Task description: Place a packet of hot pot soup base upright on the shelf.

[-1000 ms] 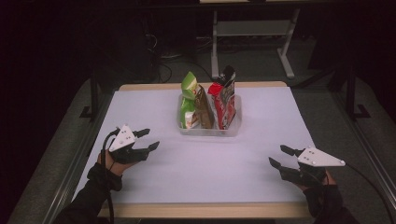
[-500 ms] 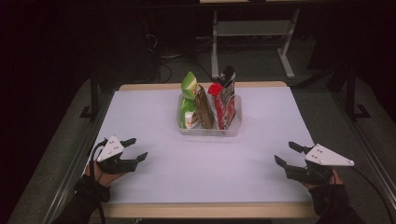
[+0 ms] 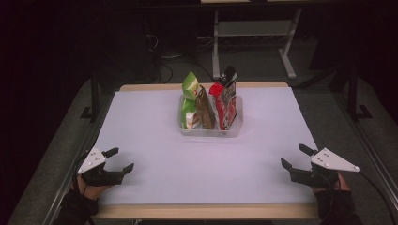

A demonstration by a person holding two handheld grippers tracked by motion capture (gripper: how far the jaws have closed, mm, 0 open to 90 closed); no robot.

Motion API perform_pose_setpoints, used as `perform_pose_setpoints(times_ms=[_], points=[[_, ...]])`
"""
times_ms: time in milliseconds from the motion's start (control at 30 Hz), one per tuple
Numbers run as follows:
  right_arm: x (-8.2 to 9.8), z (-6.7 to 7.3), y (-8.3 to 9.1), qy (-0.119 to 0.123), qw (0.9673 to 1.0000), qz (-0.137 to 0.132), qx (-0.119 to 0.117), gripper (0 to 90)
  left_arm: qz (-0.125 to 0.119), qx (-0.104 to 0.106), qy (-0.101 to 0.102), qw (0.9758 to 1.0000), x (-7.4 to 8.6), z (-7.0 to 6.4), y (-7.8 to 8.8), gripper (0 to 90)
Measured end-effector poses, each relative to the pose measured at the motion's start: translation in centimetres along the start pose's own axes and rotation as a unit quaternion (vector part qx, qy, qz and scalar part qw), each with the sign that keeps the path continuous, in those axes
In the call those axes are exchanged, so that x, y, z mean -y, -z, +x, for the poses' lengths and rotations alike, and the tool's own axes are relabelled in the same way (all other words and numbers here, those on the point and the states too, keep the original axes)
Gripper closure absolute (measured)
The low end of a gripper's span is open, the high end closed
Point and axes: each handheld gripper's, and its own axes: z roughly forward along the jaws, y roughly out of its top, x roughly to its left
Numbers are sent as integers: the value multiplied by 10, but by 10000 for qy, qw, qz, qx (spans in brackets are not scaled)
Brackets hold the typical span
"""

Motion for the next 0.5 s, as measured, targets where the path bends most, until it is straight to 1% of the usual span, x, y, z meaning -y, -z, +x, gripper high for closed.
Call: perform_pose_setpoints(times_ms=[33,67,100,167,200,233,300,367,400,433,500], points=[[0,0,-1,-37,9999,-10,100,149,-9,-11,12,10000,2,0,1,137],[1,1,-3,-69,9998,-7,162,139,0,-36,52,10000,2,0,2,137],[1,2,-4,-81,9998,13,205,139,-26,-15,88,10000,3,0,3,137],[3,4,-7,0,9998,66,165,139,-55,-16,126,9999,3,-1,5,137],[4,5,-7,-7,9999,77,141,139,-64,-41,136,9999,3,0,5,137],[5,5,-8,-14,9999,88,140,139,-79,-24,164,9998,4,0,5,137],[6,4,-8,-62,9998,77,197,139,-69,-39,200,9998,4,0,5,137],[8,3,-8,-195,9997,39,147,140,-87,-71,196,9997,5,-1,5,137],[8,3,-10,-198,9997,66,156,140,-106,-89,156,9998,4,-1,6,137],[8,3,-11,-191,9996,97,176,139,-145,-75,176,9997,4,-1,7,137],[8,4,-12,-184,9997,76,154,139,-157,-60,175,9997,5,-1,7,138]])
